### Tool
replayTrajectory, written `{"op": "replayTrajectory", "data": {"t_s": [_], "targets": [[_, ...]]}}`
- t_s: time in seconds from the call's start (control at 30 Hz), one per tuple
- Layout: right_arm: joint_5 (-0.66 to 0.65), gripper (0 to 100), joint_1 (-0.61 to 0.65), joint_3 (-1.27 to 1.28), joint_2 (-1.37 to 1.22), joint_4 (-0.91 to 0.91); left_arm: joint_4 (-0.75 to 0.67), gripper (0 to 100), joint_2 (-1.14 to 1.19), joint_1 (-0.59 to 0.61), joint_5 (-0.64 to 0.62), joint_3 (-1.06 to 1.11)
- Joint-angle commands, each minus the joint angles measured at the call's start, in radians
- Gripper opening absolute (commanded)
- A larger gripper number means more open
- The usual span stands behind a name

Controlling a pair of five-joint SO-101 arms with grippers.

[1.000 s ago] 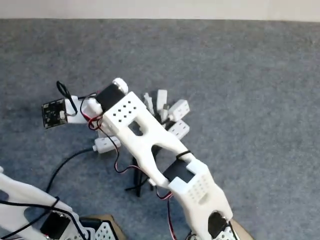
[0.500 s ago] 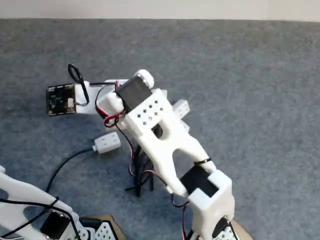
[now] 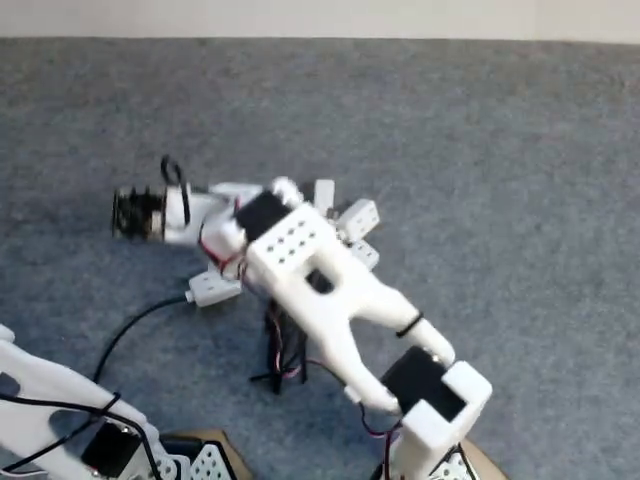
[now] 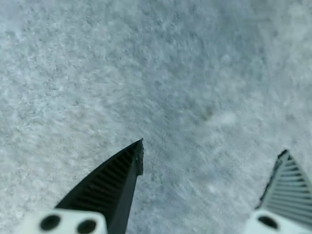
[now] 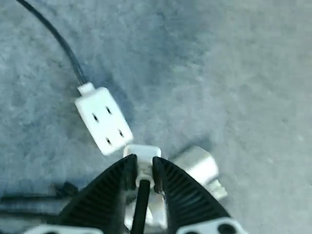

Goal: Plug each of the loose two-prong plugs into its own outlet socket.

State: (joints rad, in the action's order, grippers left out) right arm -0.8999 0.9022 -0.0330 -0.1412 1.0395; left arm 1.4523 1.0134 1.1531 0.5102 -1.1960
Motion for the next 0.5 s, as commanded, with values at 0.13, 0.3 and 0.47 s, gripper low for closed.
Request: {"op": "replayTrajectory", "data": {"t_s": [0.13, 0.3, 0.47], "targets": [[0.000, 0.6, -0.002, 0.151, 0.079, -0.180, 0.011, 40, -0.013, -0.050, 0.011, -0.033], [-0.029, 0.6, -0.021, 0.160, 0.073, -0.182, 0.006, 40, -0.013, -0.061, 0.012, 0.001], [-0.037, 0.6, -0.007, 0.228, 0.084, -0.180, 0.003, 40, -0.013, -0.062, 0.014, 0.024]]}}
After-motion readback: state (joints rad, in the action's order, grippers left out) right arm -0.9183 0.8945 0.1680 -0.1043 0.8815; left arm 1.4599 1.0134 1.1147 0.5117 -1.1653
